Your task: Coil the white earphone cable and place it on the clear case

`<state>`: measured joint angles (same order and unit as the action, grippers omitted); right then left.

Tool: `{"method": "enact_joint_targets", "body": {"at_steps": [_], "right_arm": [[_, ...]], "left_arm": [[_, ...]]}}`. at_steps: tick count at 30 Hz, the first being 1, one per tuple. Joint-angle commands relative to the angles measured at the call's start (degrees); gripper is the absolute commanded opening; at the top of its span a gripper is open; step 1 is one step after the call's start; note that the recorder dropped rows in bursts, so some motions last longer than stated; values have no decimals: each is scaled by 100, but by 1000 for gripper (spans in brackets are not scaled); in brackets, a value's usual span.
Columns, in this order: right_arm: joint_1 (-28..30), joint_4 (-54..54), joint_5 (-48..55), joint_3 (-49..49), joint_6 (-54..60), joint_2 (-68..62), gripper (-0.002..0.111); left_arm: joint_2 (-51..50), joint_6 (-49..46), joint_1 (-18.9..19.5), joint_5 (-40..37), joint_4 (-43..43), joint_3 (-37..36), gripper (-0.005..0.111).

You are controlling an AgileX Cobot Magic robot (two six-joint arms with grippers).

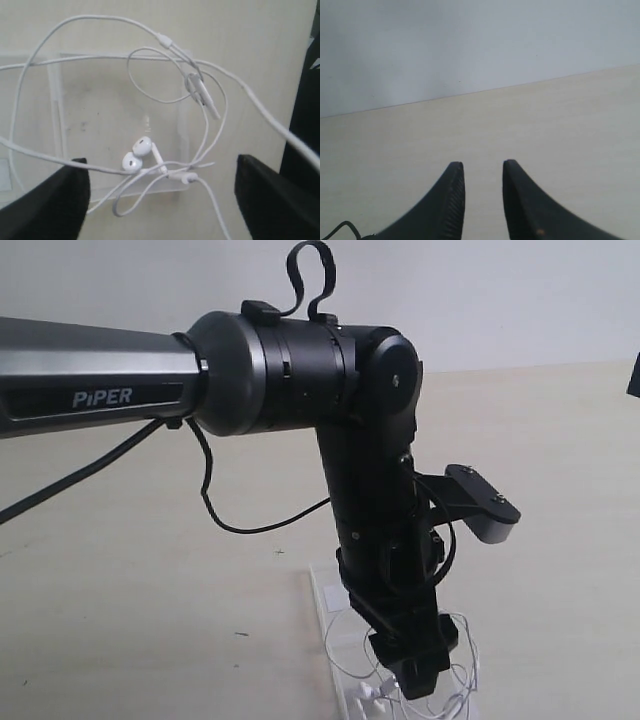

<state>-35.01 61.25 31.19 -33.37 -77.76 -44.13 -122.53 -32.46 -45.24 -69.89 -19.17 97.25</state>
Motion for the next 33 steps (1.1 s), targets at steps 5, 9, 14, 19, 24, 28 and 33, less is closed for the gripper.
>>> {"method": "enact_joint_targets", "body": {"at_steps": [5,9,14,19,24,28,33], "right_arm": [[34,60,-67,31,0,-10,27],[34,60,-67,31,0,-10,27],[34,17,-107,31,17,-10,27],[34,-345,-120,31,312,-10,27],[34,-1328,-132,31,1246,-10,27],[34,-3454,-55,31,3157,-26,25],[34,-5367,621,31,4687,-36,21]], "left_arm": [[51,74,11,-8,8,31,24],[51,136,11,-8,58,31,27],[51,136,11,-8,97,31,71],[51,136,11,-8,266,31,86],[51,136,11,-8,276,31,82],[51,122,11,-8,341,31,82],[51,122,11,-8,354,31,82]]}}
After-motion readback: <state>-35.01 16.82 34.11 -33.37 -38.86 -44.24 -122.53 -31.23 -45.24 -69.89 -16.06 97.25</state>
